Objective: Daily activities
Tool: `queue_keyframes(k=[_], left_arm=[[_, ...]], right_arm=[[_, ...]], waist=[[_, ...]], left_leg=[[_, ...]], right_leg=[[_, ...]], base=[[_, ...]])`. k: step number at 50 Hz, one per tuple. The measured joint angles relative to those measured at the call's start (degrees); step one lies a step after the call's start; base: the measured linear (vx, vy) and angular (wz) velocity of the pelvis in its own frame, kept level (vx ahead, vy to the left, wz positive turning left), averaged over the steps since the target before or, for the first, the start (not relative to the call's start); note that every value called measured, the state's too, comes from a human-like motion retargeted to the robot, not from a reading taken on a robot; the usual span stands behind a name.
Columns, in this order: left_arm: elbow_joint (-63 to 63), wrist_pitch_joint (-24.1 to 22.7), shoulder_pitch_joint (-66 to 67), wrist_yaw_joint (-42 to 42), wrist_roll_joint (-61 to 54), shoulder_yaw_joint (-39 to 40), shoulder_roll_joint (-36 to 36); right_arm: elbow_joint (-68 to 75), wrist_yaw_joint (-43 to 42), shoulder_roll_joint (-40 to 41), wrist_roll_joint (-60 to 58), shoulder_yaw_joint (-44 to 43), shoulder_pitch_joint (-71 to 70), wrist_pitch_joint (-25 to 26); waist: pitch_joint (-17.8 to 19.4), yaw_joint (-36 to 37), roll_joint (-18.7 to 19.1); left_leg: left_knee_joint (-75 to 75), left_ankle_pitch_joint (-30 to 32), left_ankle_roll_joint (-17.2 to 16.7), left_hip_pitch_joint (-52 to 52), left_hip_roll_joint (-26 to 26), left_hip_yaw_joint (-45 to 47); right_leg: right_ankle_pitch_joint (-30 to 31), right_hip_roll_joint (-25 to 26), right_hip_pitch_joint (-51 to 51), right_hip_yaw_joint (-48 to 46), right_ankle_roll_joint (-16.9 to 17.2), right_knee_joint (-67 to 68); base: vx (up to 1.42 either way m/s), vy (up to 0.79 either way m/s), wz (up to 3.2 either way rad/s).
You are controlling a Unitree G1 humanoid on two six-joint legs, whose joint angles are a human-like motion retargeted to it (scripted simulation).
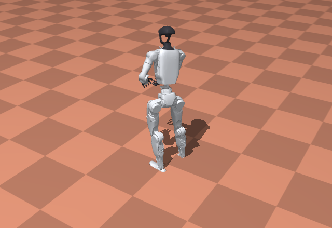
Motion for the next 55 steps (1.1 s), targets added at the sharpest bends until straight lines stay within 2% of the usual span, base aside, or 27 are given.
queue_keyframes(k=[8,16,32,43,55], left_arm=[[0.8,0.3,-0.5,1.2,-3.6,-0.9,-2.5],[2.2,0.7,-1.8,2.0,-7.6,-1.3,-4.0],[3.3,-0.4,-3.5,3.5,-10.2,-1.4,-2.2],[3.4,-0.6,-5.2,3.0,-6.9,-2.1,1.0],[1.1,-0.5,-8.5,1.3,-1.8,-2.3,2.7]], right_arm=[[3.8,1.1,-1.7,3.5,-0.8,-4.2,0.6],[7.8,5.4,0.6,6.5,2.0,-2.5,2.5],[6.5,7.0,4.5,12.7,4.1,4.1,2.0],[4.6,8.1,6.0,14.3,6.5,6.9,2.3],[-2.5,10.7,8.7,18.8,9.7,12.7,3.1]], waist=[[1.4,0.0,1.8],[2.6,-0.1,2.7],[3.2,-0.4,3.5],[2.6,-0.8,2.5],[2.0,-1.6,-0.7]], left_leg=[[-0.5,0.2,0.0,-0.4,-0.6,-0.2],[-0.9,0.6,-0.2,-0.2,-0.6,-1.0],[0.2,0.9,-0.8,0.4,0.3,-3.0],[1.3,1.2,-1.1,0.8,0.8,-3.9],[5.5,0.4,-1.7,0.3,2.0,-4.6]], right_leg=[[-1.6,-0.5,-2.3,-0.3,0.1,3.7],[-1.6,-0.4,-2.5,-0.7,0.1,4.5],[-1.1,0.1,-0.1,-2.2,-0.2,2.9],[-1.6,0.5,1.1,-3.2,-0.5,2.9],[-3.2,1.2,2.2,-3.8,-0.9,4.4]], base=[[0.00,0.00,0.00],[0.00,0.00,0.00],[0.00,0.00,0.00],[0.00,0.00,0.00],[-0.02,-0.05,0.02]])
